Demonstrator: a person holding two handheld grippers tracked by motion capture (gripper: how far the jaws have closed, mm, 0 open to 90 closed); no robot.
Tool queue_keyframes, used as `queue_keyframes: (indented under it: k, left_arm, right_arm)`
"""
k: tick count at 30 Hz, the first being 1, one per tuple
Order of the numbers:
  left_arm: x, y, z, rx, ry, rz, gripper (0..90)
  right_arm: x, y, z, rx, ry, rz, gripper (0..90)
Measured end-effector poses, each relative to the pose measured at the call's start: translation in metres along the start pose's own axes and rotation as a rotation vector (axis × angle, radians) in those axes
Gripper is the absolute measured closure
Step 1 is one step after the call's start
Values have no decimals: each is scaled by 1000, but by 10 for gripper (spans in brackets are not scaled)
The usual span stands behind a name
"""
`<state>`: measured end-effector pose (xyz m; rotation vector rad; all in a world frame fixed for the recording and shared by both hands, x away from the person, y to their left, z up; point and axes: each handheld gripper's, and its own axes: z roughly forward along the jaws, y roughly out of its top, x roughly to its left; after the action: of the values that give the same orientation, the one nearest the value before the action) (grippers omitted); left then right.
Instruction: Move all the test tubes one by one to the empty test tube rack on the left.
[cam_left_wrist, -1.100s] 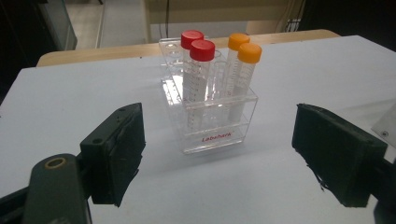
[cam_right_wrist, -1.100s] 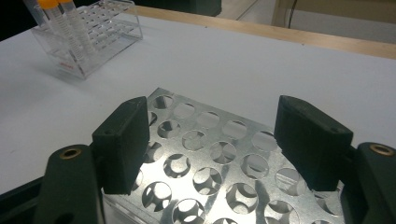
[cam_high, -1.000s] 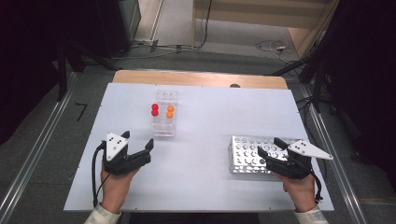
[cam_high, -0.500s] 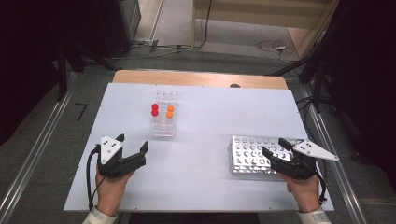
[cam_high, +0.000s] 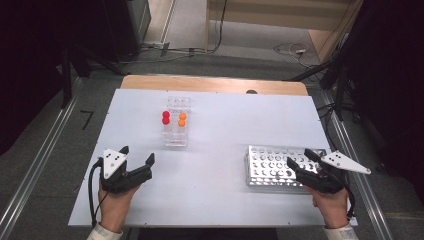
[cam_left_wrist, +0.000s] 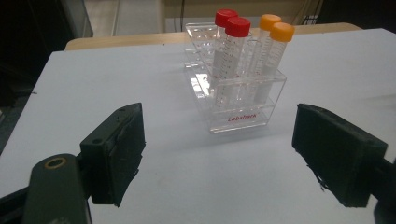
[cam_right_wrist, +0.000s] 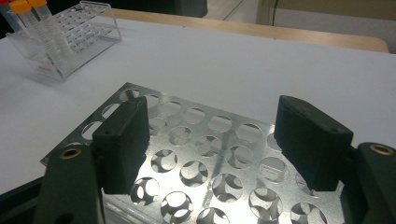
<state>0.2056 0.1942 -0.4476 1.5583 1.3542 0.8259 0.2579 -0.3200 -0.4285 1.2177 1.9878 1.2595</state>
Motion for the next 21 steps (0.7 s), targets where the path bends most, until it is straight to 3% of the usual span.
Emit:
queue_keyframes:
  k: [21]
  left_arm:
    - [15, -9, -5, -3, 34, -34, 180]
  right_arm:
    - [-16, -6, -8, -8, -38, 27, 253]
